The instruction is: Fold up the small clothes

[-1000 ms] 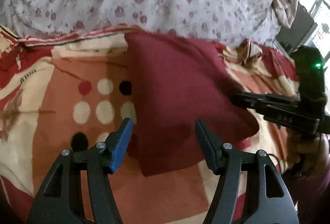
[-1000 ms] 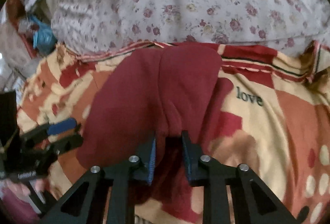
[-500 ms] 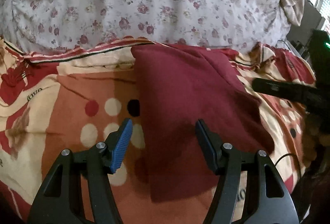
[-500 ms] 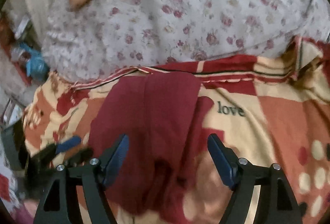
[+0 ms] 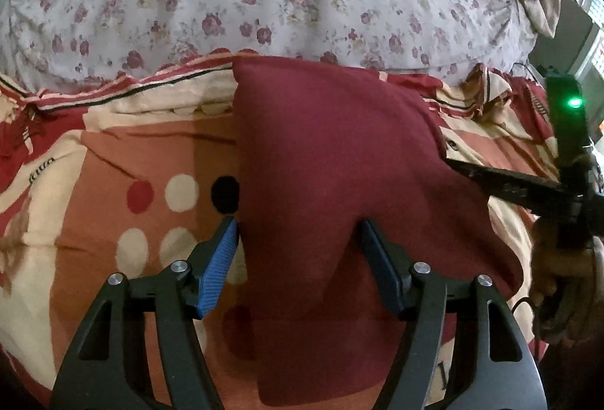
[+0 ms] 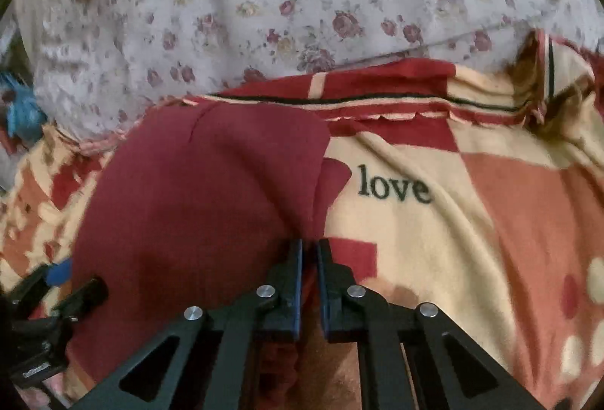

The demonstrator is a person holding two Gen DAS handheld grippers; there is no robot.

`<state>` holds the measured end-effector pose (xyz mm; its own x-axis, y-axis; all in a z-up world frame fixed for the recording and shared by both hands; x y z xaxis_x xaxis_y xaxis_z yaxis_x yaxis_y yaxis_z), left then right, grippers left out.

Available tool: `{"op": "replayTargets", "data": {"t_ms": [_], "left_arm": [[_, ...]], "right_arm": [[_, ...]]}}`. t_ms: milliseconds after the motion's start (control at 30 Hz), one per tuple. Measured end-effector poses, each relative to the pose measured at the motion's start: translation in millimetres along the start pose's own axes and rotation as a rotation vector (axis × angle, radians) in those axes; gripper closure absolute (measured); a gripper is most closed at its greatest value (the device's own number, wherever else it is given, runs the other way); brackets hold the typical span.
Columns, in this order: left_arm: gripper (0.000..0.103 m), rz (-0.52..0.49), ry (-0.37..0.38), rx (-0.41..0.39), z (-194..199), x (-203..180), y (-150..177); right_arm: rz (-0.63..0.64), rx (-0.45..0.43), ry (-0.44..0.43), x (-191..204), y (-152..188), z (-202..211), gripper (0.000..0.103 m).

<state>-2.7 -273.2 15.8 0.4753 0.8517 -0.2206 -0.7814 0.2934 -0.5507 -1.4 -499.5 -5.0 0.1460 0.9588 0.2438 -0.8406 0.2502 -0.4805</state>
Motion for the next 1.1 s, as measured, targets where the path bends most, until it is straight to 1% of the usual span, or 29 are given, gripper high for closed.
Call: {"op": "replayTargets", "data": {"t_ms": [67,133,167,200,233,267,300,333,367,400,467,500,533,600,633,667,700,733,767,800,833,900,967,1000,1067,1100], "left_arm": [[0.035,-0.009,-0.011,-0.005,2,-1,0],[0.036,-0.007,-0.011,-0.001,2,-1,0],[0.035,-0.004,-0.011,0.001,2,-1,0],[0.035,-0.002,-0.011,0.002,1,-1,0],[0.035,-0.001,-0.013,0.003,1,-1,0],[0.035,0.0,-0.014,0.004,1,-2,0],[0.035,0.0,-0.016,0.004,1,-2,1],[0.035,-0.001,-0.018,0.004,1,-2,1],[0.034,-0.001,-0.018,0.004,1,-3,1],[0.033,0.002,-0.018,0.006,0,-3,1],[0.027,0.011,-0.005,0.026,-4,-1,2],[0.027,0.023,0.008,0.043,-7,-1,4],[0.027,0.038,0.032,0.055,-8,0,5],[0.027,0.058,0.067,0.059,-5,4,4],[0.027,0.071,0.093,0.055,-1,7,2],[0.027,0.091,0.123,0.044,3,12,-1],[0.027,0.118,0.146,0.03,6,18,-4],[0.026,0.139,0.159,0.024,7,22,-6],[0.025,0.167,0.182,0.029,6,28,-8],[0.025,0.187,0.204,0.039,5,31,-9],[0.025,0.215,0.24,0.057,0,35,-10],[0.025,0.257,0.294,0.095,-12,41,-9],[0.021,0.287,0.341,0.109,-20,43,-8],[0.021,0.302,0.365,0.111,-24,44,-8],[0.018,0.308,0.395,0.12,-30,42,-8],[0.016,0.303,0.399,0.119,-32,40,-10]], "right_arm": [[-0.01,-0.015,-0.004,0,-3,12,0.097],[-0.032,-0.054,0.018,-2,-9,30,0.096],[-0.047,-0.076,0.012,-1,-12,39,0.096],[-0.049,-0.09,-0.002,2,-14,45,0.092],[-0.035,-0.099,-0.023,10,-15,50,0.084],[-0.01,-0.1,-0.036,18,-14,52,0.079],[0.024,-0.1,-0.047,30,-12,53,0.07],[0.046,-0.098,-0.056,38,-11,50,0.067],[0.072,-0.087,-0.062,47,-10,44,0.067],[0.099,-0.064,-0.05,53,-6,34,0.067],[0.127,0.001,0.026,55,2,5,0.067],[0.121,-0.005,0.025,53,4,0,0.066],[0.098,-0.025,0.004,50,3,-1,0.066],[0.061,-0.01,-0.038,43,0,4,0.065],[0.026,-0.016,-0.07,36,-1,12,0.06],[0.004,-0.026,-0.082,30,-2,17,0.056],[-0.023,-0.046,-0.083,21,-2,24,0.045],[-0.041,-0.065,-0.076,13,-3,29,0.031],[-0.058,-0.078,-0.084,5,-3,32,0.026],[-0.078,-0.071,-0.122,-3,-2,31,0.025],[-0.093,-0.046,-0.157,-7,-1,27,0.025],[-0.123,-0.004,-0.201,-10,2,19,0.024],[-0.135,-0.001,-0.229,-11,3,9,0.022],[-0.138,-0.002,-0.241,-11,3,5,0.021],[-0.151,0.01,-0.293,-7,2,-1,0.021],[-0.139,0.018,-0.341,1,1,-5,0.021]]}}
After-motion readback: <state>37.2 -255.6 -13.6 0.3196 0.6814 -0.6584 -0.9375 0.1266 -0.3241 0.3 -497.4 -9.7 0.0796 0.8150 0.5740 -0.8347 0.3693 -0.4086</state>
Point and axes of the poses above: each gripper's, at about its wrist camera, not at the fingertips, and z roughly against the way its jaws point, x to its left, y to its underside, the point moved 4 cm from there along -z, roughly the way its jaws point, and after that the axes turned 4 degrees about y, right-handed, at the moved point
